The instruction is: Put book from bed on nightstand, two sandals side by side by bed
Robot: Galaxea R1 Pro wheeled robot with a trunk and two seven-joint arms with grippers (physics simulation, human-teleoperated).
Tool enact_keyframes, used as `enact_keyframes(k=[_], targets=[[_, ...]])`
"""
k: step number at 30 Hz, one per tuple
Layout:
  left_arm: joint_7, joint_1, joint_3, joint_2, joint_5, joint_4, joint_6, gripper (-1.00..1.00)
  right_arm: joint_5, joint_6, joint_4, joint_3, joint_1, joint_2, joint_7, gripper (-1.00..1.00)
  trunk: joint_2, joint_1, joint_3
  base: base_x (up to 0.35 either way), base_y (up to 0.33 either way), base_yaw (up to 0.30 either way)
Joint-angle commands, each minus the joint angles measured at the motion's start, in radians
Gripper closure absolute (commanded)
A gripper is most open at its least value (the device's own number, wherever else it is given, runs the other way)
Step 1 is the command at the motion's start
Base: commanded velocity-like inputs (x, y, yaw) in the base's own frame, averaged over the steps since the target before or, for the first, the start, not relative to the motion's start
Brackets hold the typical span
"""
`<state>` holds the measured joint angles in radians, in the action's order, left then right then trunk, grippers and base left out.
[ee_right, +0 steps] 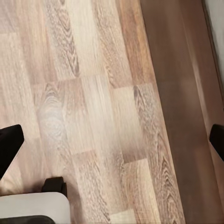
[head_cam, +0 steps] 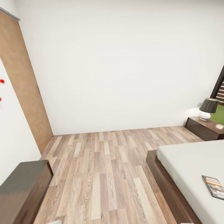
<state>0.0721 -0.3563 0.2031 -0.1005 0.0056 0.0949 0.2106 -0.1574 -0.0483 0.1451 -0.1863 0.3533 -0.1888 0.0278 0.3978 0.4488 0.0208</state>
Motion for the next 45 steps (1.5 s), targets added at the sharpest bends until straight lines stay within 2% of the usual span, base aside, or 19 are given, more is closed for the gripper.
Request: enact_keyframes(k=[1,25,38,45], targets=[[0.002,-0.001,0.001,0.0,0.001,-0.001,0.004,-1.0,-0.01,-0.004,-0.001,-0.009,0.001,0.0,0.003,-1.0,0.002,0.001,0.004,0.335,0.146,0.0],[0.002,-0.001,0.001,0.001,0.001,-0.001,0.006,-1.0,-0.01,-0.004,-0.002,-0.009,0.001,0.0,0.003,-1.0,0.002,0.001,0.042,0.335,0.048,0.0],[0.002,-0.001,0.001,0.001,0.001,-0.001,0.008,-1.0,-0.01,-0.004,-0.002,-0.009,0.001,-0.001,0.003,-1.0,0.002,0.001,0.047,0.327,0.103,-0.008],[0.002,-0.001,0.001,0.001,0.001,-0.001,0.009,-1.0,-0.01,-0.004,-0.002,-0.009,0.001,-0.001,0.003,-1.0,0.002,0.001,0.047,0.302,0.152,-0.18]])
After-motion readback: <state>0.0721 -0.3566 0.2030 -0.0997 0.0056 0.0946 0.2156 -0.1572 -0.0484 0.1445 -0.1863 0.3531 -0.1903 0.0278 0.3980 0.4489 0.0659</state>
